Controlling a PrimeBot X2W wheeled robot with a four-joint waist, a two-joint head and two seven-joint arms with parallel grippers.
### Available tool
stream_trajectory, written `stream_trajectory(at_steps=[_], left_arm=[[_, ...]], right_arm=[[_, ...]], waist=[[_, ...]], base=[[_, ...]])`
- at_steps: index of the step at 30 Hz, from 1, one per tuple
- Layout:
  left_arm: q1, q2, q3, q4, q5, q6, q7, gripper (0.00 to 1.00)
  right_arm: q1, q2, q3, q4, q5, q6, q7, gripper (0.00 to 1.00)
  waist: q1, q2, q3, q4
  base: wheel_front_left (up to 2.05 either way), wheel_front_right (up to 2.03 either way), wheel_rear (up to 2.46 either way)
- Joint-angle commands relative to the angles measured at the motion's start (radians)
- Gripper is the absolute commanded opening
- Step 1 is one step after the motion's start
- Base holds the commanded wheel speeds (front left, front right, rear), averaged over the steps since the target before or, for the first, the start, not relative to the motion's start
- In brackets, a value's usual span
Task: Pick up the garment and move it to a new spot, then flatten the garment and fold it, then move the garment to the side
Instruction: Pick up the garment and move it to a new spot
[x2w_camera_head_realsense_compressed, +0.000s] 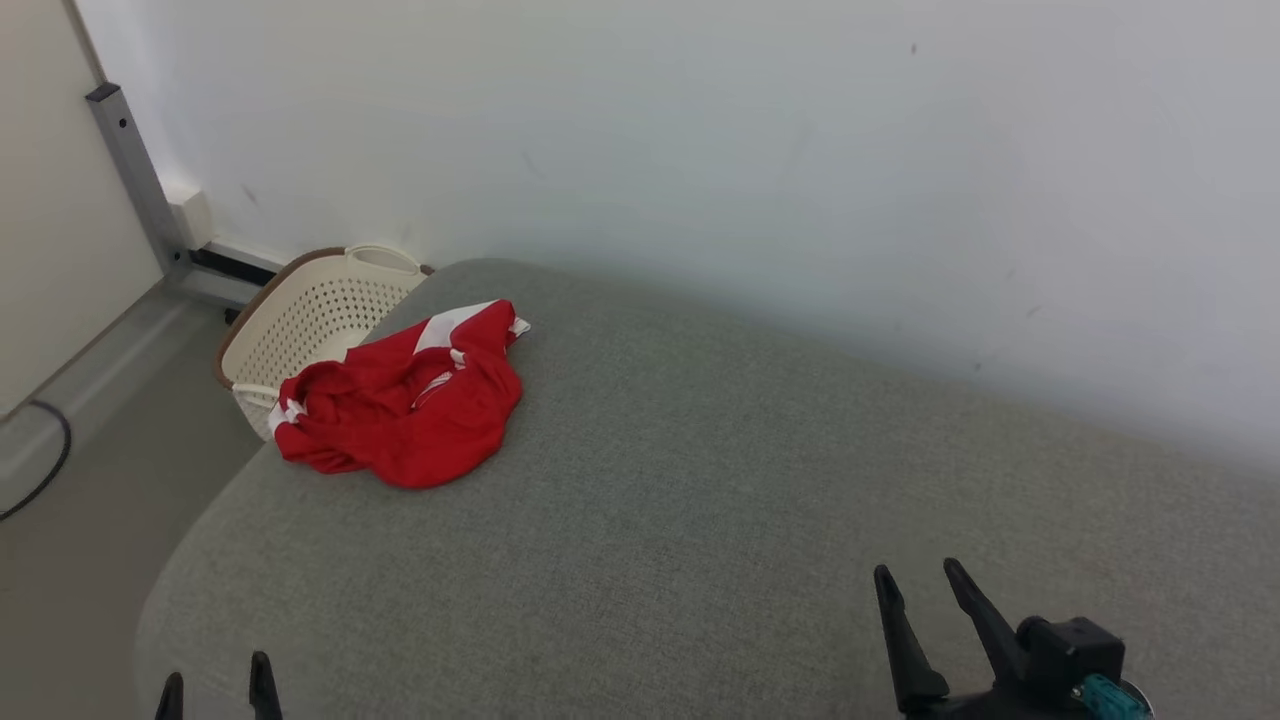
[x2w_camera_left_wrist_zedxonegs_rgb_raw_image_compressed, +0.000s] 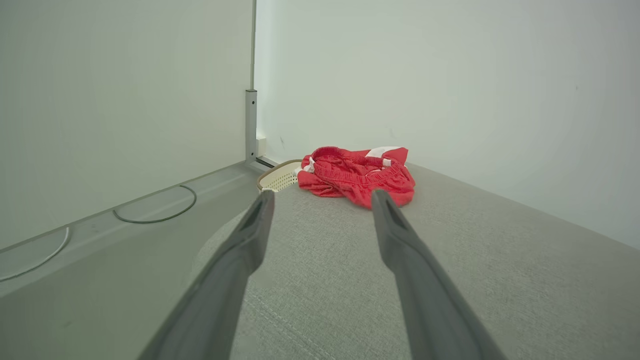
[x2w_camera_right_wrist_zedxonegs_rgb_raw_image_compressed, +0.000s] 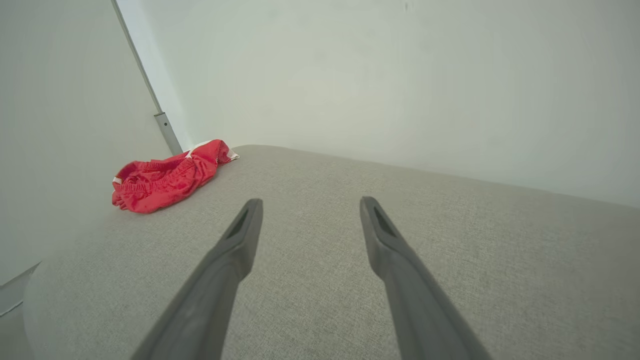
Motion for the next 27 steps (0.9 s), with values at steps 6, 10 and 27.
stream_trajectory(at_steps=[6,10,27], left_arm=[[0.047,-0.025,0.033,-0.069,0.016,0.029,-0.008,1.0],[0.065,-0.04,0.047,-0.09,0.016,0.042,-0.007,1.0],[-0.434,0.006,-0.115,0.303,-0.068,-0.126,0.4,1.0]], right_arm=[[-0.072,0.0,0.056,0.028,0.0,-0.002,0.001,1.0],[-0.094,0.0,0.072,0.043,0.004,-0.002,0.0,1.0],[0.018,0.0,0.023,-0.095,-0.065,-0.002,0.064,1.0]], waist=[[0.0,0.0,0.071,0.064],[0.0,0.0,0.08,0.07],[0.0,0.0,0.112,0.065]], base=[[0.0,0.0,0.0],[0.0,0.0,0.0],[0.0,0.0,0.0]])
